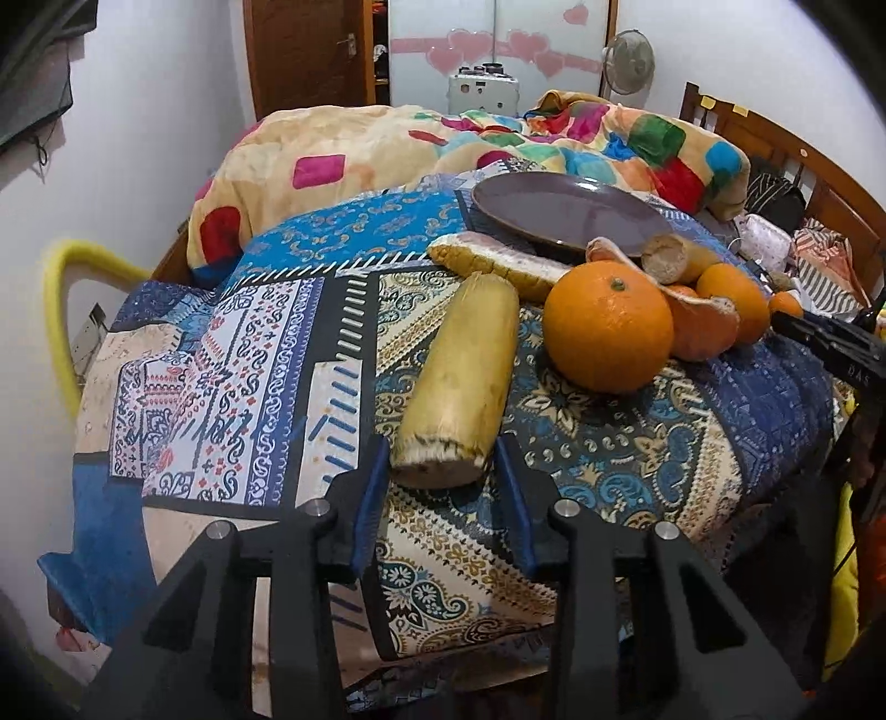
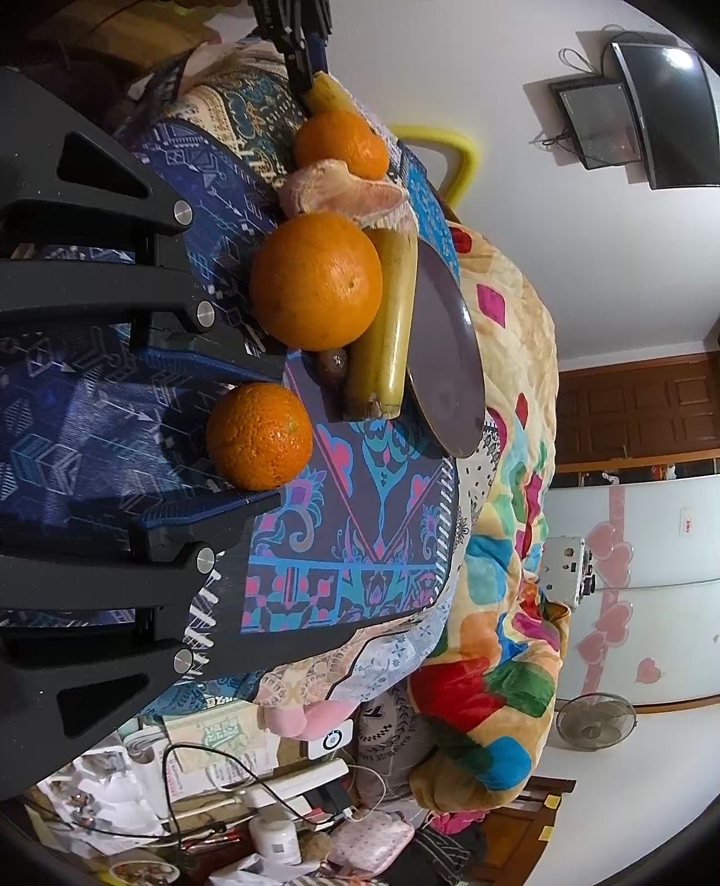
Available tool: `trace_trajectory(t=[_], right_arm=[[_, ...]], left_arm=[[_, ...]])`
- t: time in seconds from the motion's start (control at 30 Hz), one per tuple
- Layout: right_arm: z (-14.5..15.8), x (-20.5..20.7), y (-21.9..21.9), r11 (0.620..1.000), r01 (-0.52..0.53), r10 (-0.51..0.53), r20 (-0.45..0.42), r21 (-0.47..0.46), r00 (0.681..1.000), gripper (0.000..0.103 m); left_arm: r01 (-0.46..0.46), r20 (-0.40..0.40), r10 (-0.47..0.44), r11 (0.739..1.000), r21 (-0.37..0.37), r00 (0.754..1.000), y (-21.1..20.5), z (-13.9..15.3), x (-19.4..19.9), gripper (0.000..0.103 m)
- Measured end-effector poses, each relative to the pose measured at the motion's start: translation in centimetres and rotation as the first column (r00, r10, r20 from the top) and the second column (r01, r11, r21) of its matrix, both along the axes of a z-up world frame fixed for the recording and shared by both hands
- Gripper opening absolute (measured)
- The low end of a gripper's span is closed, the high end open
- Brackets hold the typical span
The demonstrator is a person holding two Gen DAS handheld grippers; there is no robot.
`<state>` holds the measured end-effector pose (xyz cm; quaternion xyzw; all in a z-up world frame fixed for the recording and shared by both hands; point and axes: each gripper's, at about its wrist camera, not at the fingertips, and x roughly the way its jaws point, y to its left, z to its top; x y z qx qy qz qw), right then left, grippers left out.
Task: Organize fruits
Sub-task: 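Lift the yellow stick with the left tool while the right tool grasps and lifts the mandarin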
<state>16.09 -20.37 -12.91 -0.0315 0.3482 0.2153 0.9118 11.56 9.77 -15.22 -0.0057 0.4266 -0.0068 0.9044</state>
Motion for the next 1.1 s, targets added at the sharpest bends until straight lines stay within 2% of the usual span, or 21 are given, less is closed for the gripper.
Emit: trace_trajectory(t=[0.1, 0.17, 0.3, 0.6, 0.67, 0.9, 1.1], right_arm=[[0.4, -0.4, -0.2, 1.000, -0.006, 0.006, 0.011, -0.004, 1.000, 0.034], [0.6, -0.4, -0.2, 1.000, -0.007, 0.007, 0.019, -0.008, 1.000, 0.034], [0.8, -0.2, -0.4, 1.000, -0.006, 0.006, 0.021, -0.007, 1.000, 0.034], [0.4, 0.6, -0.5, 1.000, 0.002, -0.002, 0.017, -0.021, 1.000, 0.034], [0.3, 0.9, -0.5, 1.000, 0.002, -0.002, 0.014, -0.024, 1.000, 0.034], [0.6, 2.0, -0.2, 1.000, -0.003, 0.003, 0.019, -0.018, 1.000, 0.034], [2.4, 2.3, 0.2, 1.000, -0.005, 0.005, 0.066, -0.009, 0.998, 0.034]], left_arm=[[0.007, 0.016, -0.007, 1.000, 0.022, 1.000, -0.3, 0.9, 0.5, 0.042], [0.022, 0.018, -0.022, 1.000, 0.022, 1.000, -0.5, 1.3, 1.3, 0.048], [0.054, -0.007, -0.054, 0.998, 0.033, 0.999, -0.9, 1.2, 3.6, 0.048], [0.087, -0.105, -0.088, 0.996, -0.019, 0.991, -0.2, -0.8, 7.9, 0.048], [0.098, -0.119, -0.099, 0.995, -0.020, 0.988, -0.4, -1.4, 8.2, 0.043], [0.097, -0.094, -0.097, 0.995, 0.000, 0.991, -0.5, -0.5, 8.2, 0.038], [0.081, -0.009, -0.081, 0.996, 0.024, 0.997, -0.2, 2.9, 7.8, 0.038]])
